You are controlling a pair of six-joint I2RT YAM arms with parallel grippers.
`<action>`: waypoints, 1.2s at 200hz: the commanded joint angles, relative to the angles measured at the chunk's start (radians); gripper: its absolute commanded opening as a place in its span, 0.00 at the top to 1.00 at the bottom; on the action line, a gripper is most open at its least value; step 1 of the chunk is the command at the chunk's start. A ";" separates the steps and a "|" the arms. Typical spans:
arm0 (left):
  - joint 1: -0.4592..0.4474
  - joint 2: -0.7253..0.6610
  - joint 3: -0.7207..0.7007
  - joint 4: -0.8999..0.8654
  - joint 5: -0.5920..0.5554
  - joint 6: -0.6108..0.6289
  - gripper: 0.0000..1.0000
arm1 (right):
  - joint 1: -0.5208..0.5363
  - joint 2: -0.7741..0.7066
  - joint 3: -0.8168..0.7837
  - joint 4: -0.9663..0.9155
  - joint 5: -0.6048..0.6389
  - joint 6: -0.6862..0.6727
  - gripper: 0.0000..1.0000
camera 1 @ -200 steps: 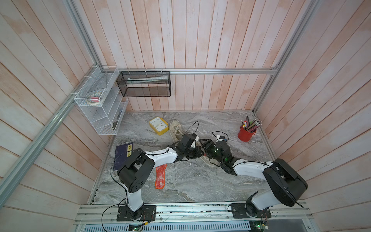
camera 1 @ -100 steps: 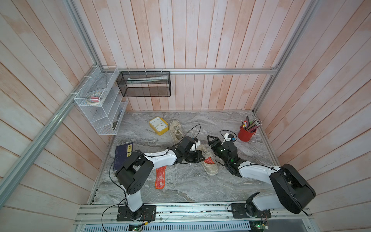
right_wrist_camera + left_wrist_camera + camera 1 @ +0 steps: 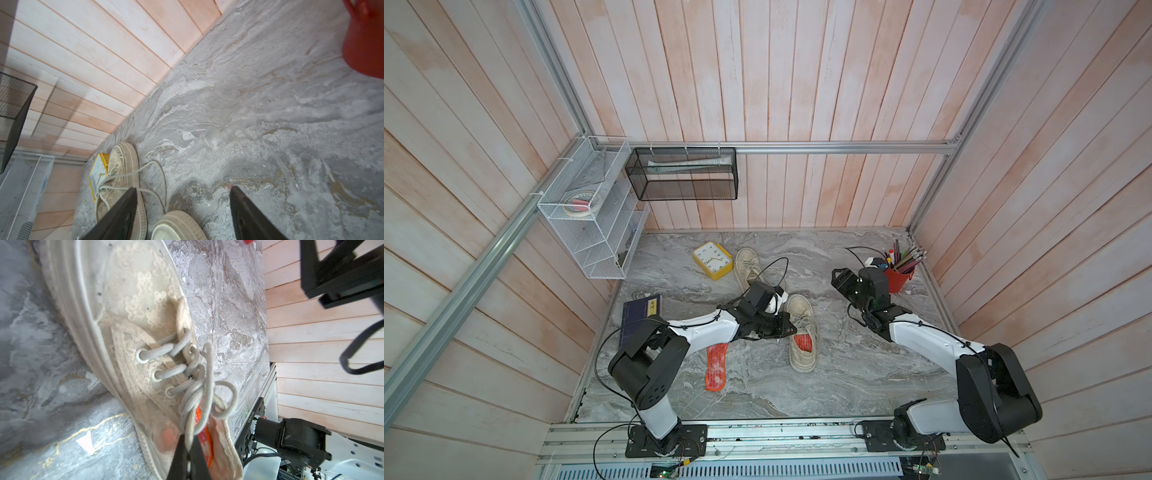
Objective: Remove the insole from the shoe
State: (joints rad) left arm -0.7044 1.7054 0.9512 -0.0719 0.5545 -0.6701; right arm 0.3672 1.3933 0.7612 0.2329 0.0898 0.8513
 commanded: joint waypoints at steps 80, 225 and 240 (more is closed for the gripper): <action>0.003 -0.024 -0.057 0.161 0.024 -0.140 1.00 | 0.434 -0.098 0.170 -0.792 -0.192 0.095 0.77; -0.004 -0.043 -0.089 0.190 -0.007 -0.164 1.00 | 0.452 0.249 0.286 -0.979 -0.075 -0.023 0.45; -0.004 -0.040 -0.091 0.198 -0.007 -0.171 1.00 | 0.456 0.301 0.294 -0.947 -0.088 -0.039 0.38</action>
State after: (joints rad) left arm -0.7097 1.6978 0.8734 0.0841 0.5648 -0.8276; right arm 0.8165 1.6142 1.0512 -0.6785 -0.0380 0.8581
